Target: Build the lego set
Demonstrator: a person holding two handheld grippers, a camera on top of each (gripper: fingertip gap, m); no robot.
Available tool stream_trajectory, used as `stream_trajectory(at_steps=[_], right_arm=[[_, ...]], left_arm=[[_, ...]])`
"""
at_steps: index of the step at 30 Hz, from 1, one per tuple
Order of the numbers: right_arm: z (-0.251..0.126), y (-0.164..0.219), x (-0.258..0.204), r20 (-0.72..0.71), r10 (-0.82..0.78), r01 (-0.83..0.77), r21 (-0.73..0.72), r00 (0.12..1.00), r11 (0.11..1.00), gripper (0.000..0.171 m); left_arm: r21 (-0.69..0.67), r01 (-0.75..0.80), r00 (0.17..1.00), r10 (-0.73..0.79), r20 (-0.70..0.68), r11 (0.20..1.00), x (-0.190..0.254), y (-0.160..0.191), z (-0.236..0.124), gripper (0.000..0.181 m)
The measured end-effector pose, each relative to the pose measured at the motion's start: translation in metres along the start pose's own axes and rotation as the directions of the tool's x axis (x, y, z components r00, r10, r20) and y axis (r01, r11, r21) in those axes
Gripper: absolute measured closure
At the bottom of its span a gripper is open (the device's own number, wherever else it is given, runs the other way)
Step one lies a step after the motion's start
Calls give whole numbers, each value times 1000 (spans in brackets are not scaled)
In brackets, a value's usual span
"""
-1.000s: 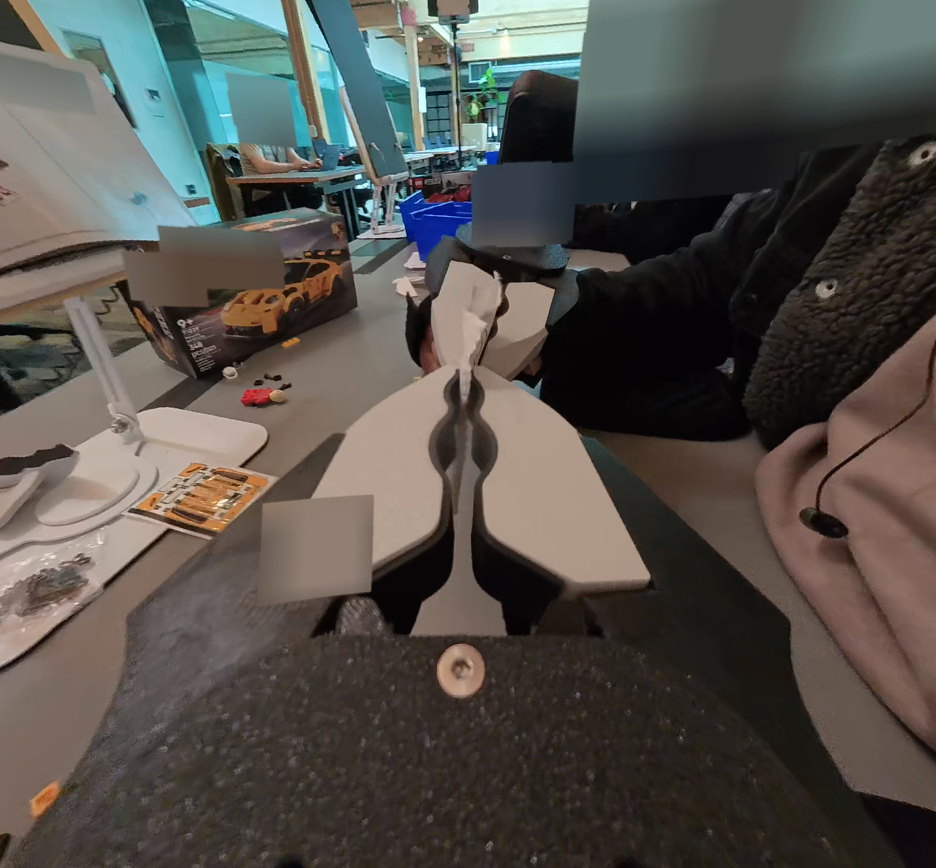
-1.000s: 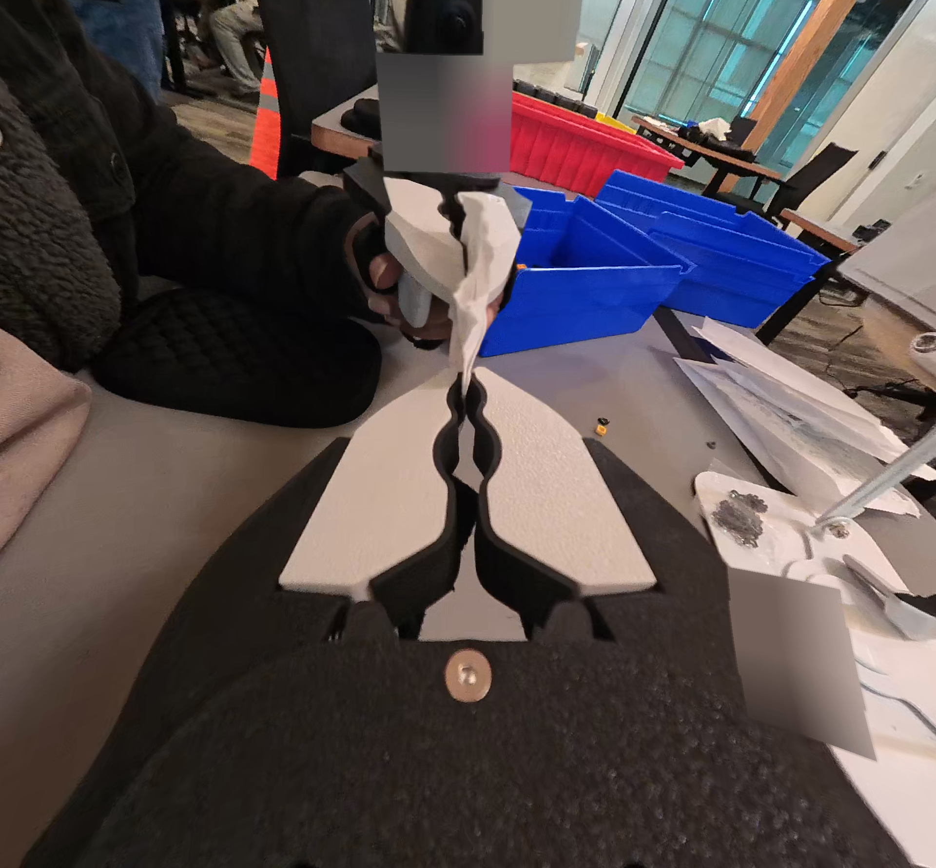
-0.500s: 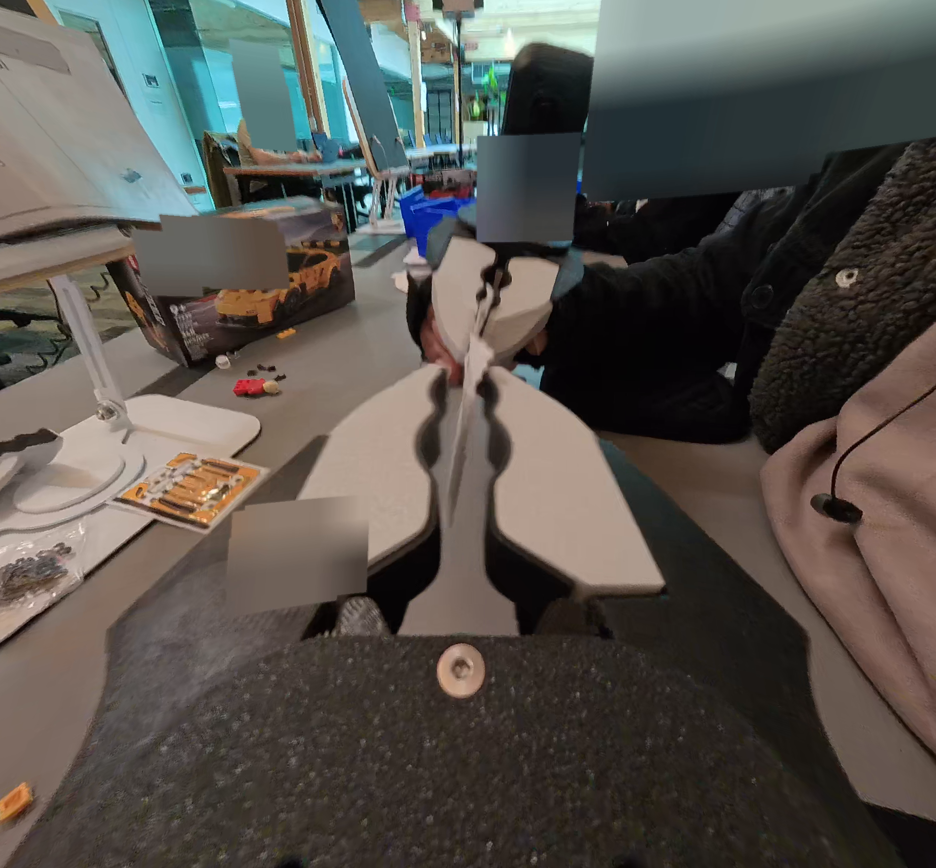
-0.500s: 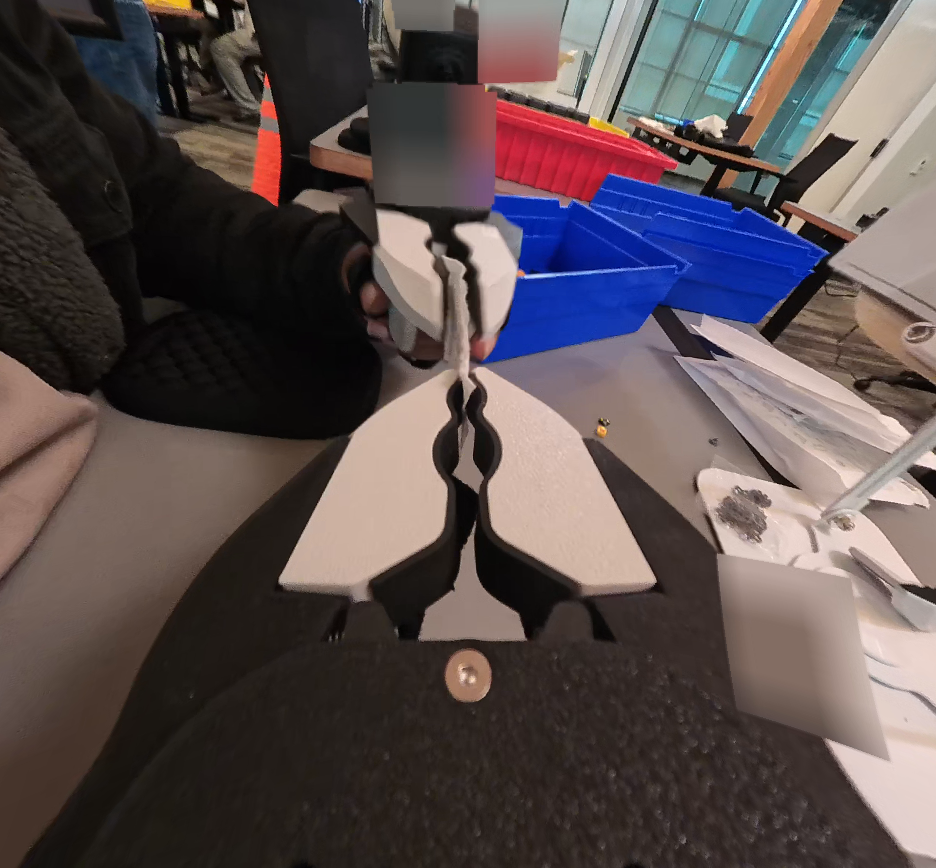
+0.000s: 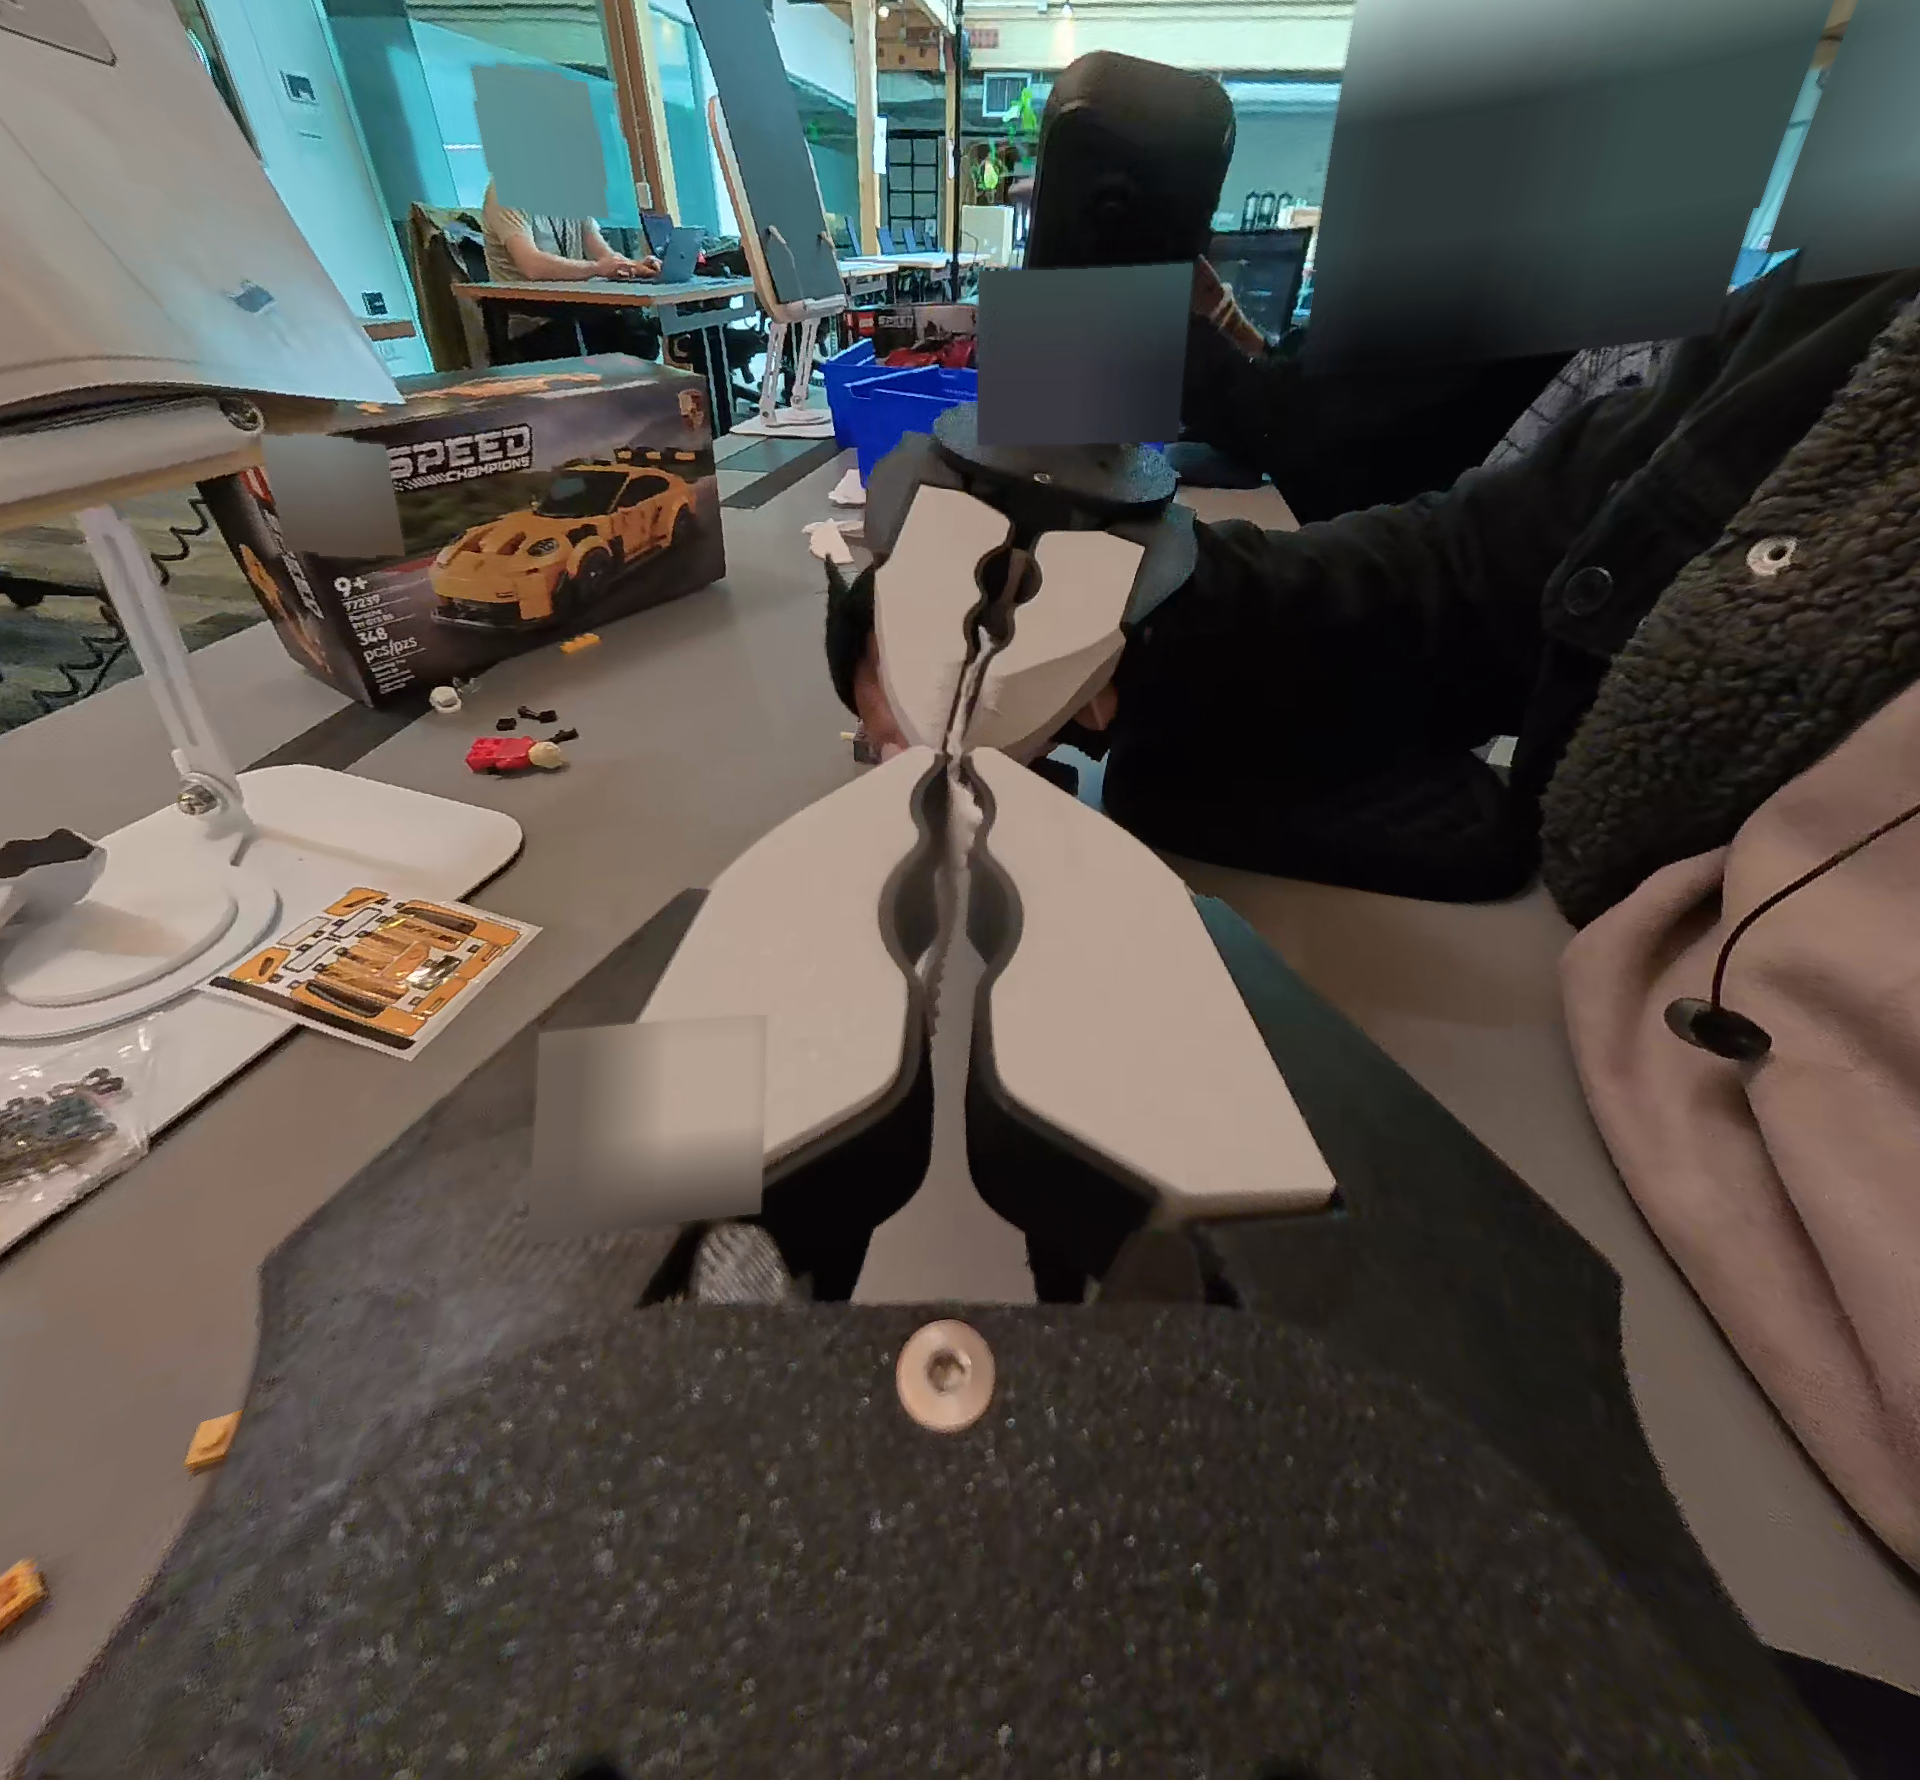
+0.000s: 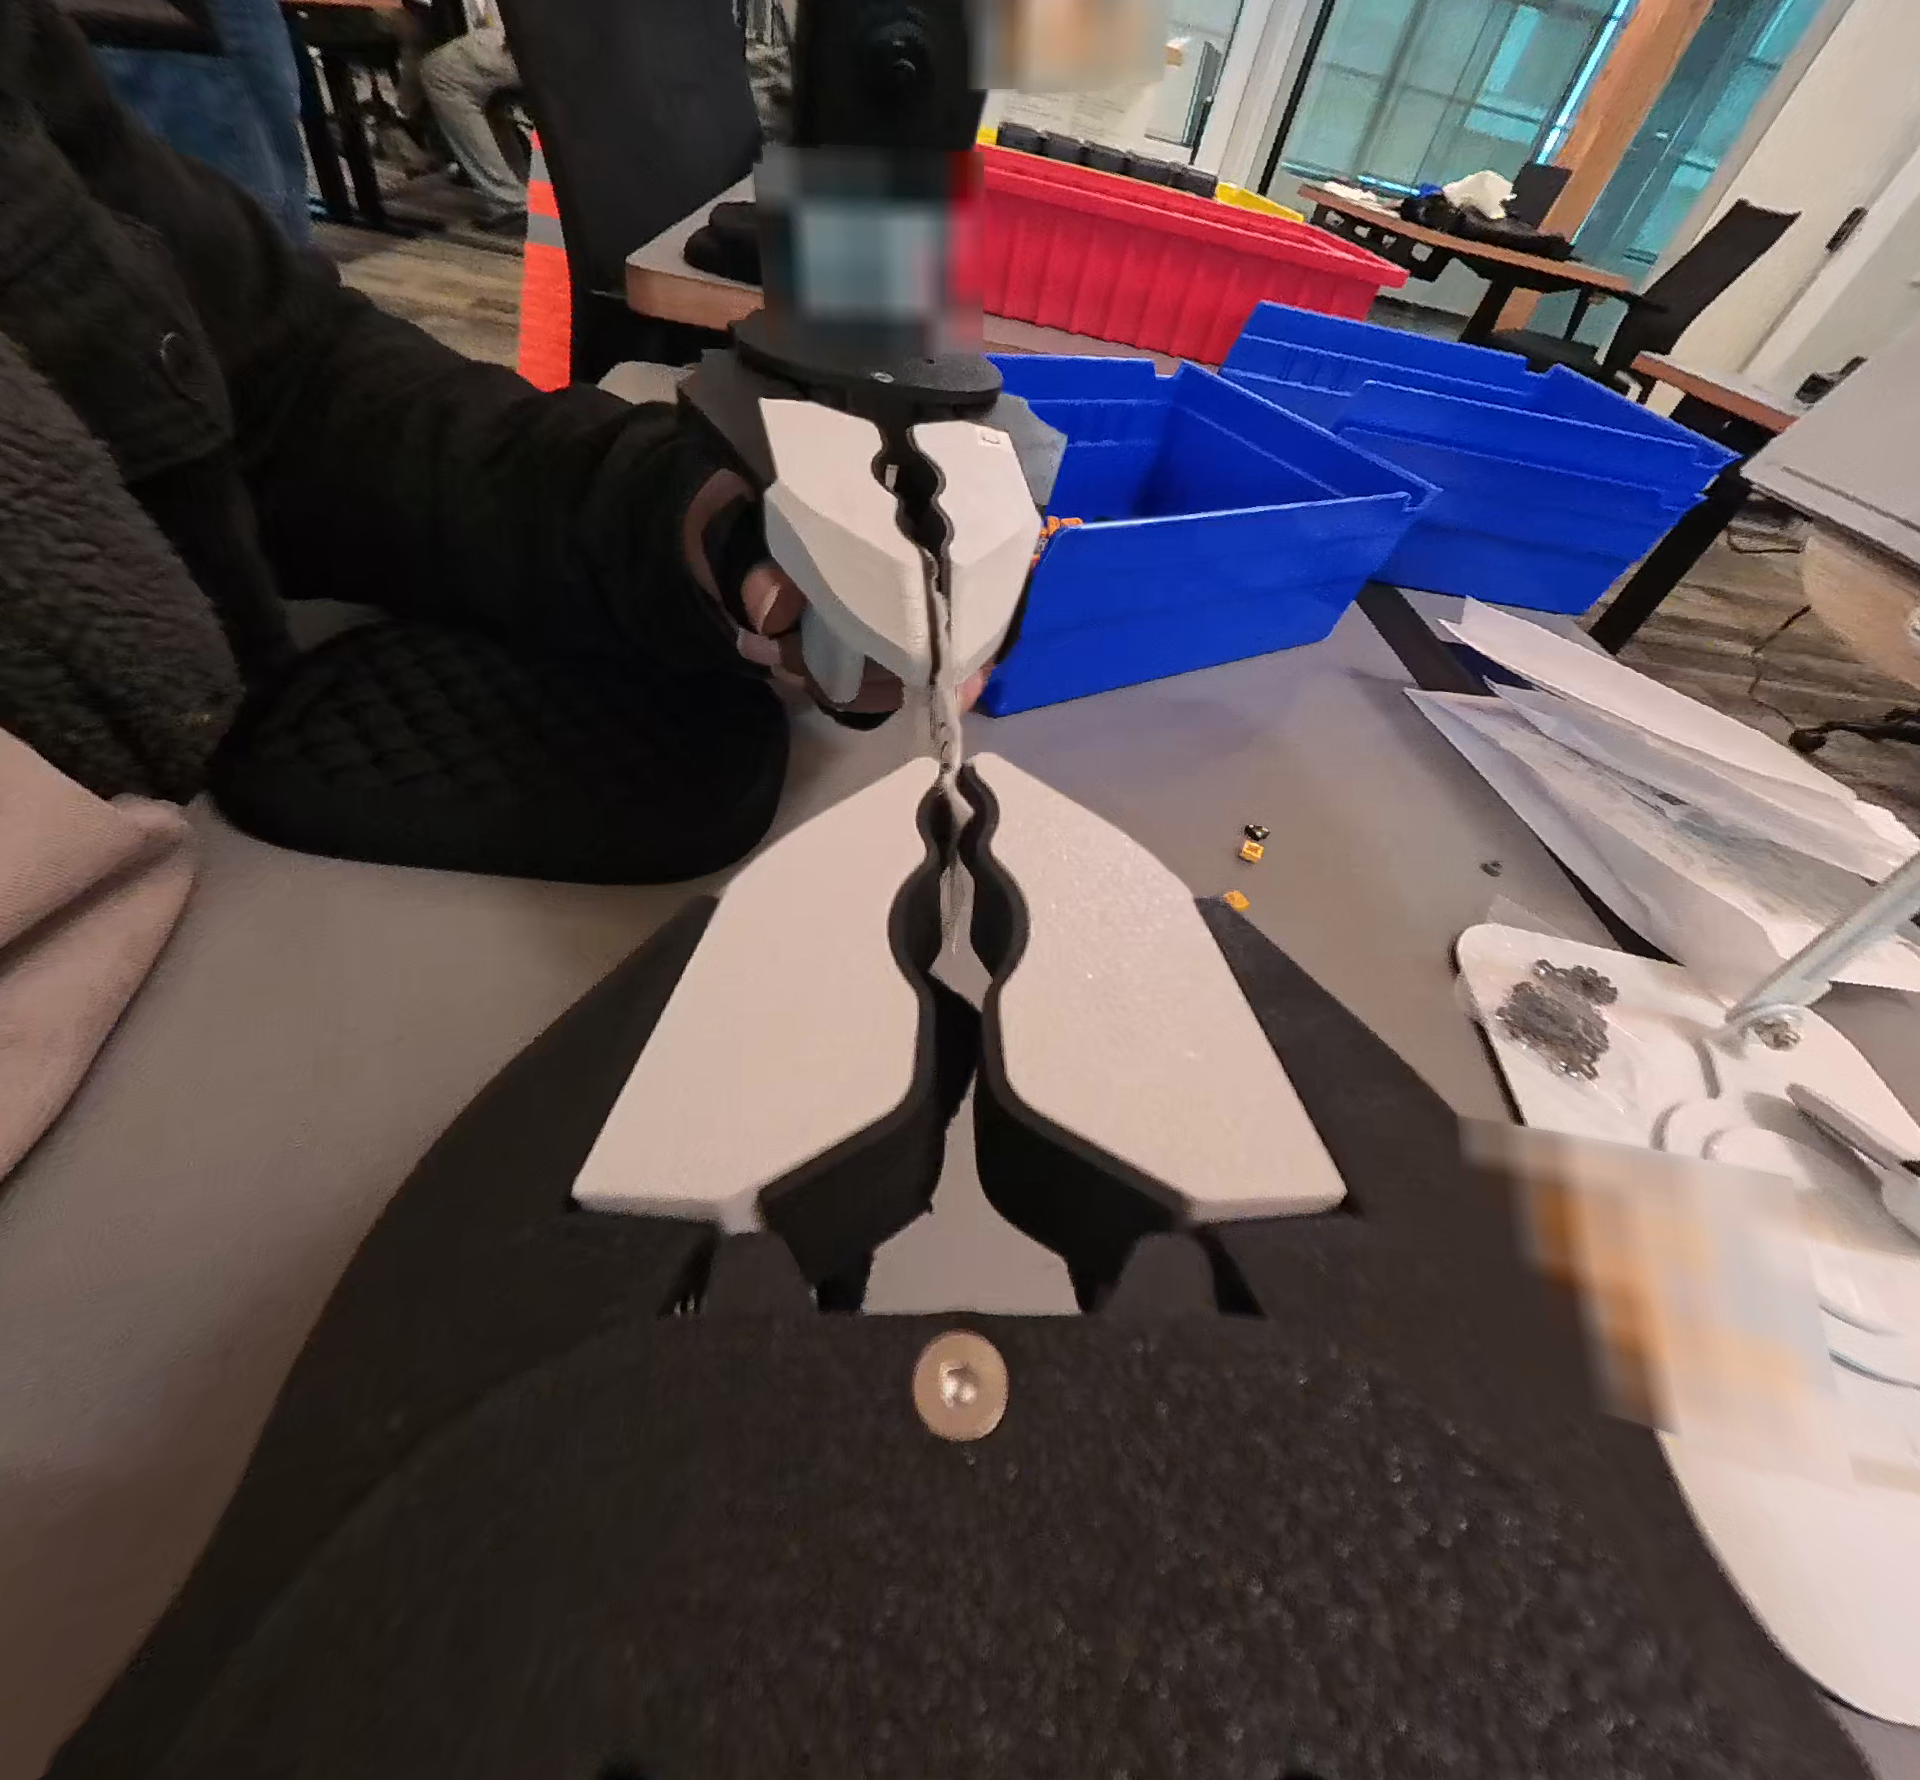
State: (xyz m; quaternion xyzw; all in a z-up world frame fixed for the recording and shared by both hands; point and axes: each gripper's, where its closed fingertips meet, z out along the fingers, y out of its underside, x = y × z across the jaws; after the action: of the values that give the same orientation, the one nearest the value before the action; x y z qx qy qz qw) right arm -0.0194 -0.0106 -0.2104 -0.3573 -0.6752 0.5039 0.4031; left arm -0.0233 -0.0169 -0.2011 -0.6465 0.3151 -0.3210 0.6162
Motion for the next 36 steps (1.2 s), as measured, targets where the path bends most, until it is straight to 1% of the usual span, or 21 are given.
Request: stream_trajectory(at_steps=[3,5,6,8,9,10,11,14,18,22,23,24,26,32,36], right_arm=[[0,1,0,14,34,-34,10,999,999,171],[-4,-4,3,21,68,-69,50,997,996,171],[-7,-10,5,29,95,-97,84,995,992,171],[-11,-16,8,34,127,-131,129,991,983,171],[-11,-16,8,38,132,-135,132,991,982,171],[-11,-15,8,40,133,-138,133,990,981,171],[-11,-16,9,37,137,-141,143,990,980,171],[-11,-16,8,49,148,-154,147,988,977,171],[-9,-8,11,31,145,-147,103,989,984,170],[-9,-3,18,-10,138,-138,55,990,989,156],[-9,1,17,-9,123,-123,24,992,992,161],[-8,4,15,-8,101,-101,3,995,995,171],[-7,6,16,-24,76,-76,-18,997,997,171],[-7,14,19,-15,139,-139,-36,990,990,171],[-10,14,26,-35,160,-161,-17,986,987,171]], left_arm=[[33,-3,1000,4,-5,999,-2,1,-1,180],[48,0,1000,-1,11,999,-7,1,-2,160],[42,13,1000,-13,10,999,-8,3,-2,154],[34,35,999,-35,-1,999,-8,5,-1,156],[28,34,999,-34,-8,999,-5,7,1,162],[17,25,1000,-25,-8,1000,-3,8,2,180],[10,17,1000,-17,2,1000,-3,8,2,181],[-9,53,999,-53,-7,999,-4,7,1,181],[-57,76,997,-76,-3,995,-6,15,2,181],[-113,82,997,-81,12,990,-8,25,3,181],[-123,86,996,-84,16,989,-9,27,4,181],[-131,88,996,-86,23,988,-10,28,4,181],[-134,98,995,-95,27,986,-12,30,4,181],[-133,97,994,-89,67,986,-19,35,4,181],[-103,90,992,-79,101,991,-26,32,1,176]])
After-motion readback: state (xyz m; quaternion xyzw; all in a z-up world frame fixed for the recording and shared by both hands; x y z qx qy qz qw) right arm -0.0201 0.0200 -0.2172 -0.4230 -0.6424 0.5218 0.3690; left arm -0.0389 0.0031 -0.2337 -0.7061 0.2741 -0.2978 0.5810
